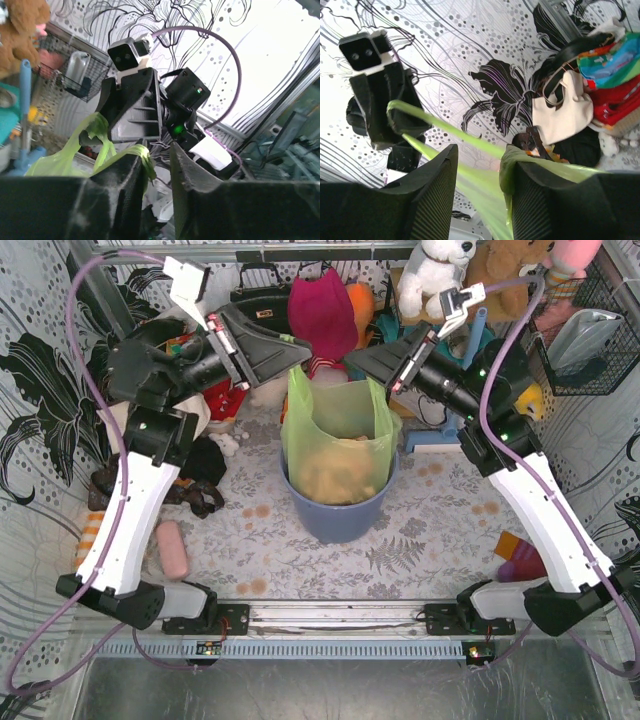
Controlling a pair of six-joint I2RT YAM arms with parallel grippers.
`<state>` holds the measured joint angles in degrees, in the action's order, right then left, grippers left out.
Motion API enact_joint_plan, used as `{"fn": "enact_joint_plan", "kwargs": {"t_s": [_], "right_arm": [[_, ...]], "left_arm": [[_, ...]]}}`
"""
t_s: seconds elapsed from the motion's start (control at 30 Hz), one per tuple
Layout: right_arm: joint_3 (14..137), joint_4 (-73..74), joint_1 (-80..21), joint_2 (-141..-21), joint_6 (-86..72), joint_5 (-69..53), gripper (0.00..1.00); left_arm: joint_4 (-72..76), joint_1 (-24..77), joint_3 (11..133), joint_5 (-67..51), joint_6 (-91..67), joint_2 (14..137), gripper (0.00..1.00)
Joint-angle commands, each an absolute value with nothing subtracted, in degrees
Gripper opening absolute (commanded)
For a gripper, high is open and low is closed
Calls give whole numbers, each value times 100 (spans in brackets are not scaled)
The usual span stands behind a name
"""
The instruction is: Tie the trash bag
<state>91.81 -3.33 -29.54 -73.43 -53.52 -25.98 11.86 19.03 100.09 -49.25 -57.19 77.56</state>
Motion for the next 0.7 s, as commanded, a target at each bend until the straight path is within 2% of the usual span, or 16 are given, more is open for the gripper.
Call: {"fn": "enact_joint_plan", "kwargs": {"t_s": [0.0, 0.07, 0.13, 0.33, 0.5, 0.67], "right_arm": [[10054, -585, -2936, -7582, -5423, -2836, 38], [10448, -451, -2939, -7716, -5385, -2847, 33], [10782, -349, -2936, -7818, -5351, -2798, 24], [10589, -302, -2941, -7763, -5336, -2685, 1], [9575, -746, -2936, -7453, -5541, -2541, 0], [9542, -811, -2942, -7525, -5591, -2505, 0]], "left_arm": [[971, 1905, 10522, -4433, -5144, 7368, 25], [595, 1896, 10783, -4224, -4991, 7339, 13], [301, 1899, 11009, -4090, -4871, 7339, 7], [-51, 1896, 10670, -4025, -4730, 7075, 5], [-496, 1877, 9632, -3543, -4359, 6515, 4], [-750, 1807, 9860, -3329, -4293, 6584, 3]]}}
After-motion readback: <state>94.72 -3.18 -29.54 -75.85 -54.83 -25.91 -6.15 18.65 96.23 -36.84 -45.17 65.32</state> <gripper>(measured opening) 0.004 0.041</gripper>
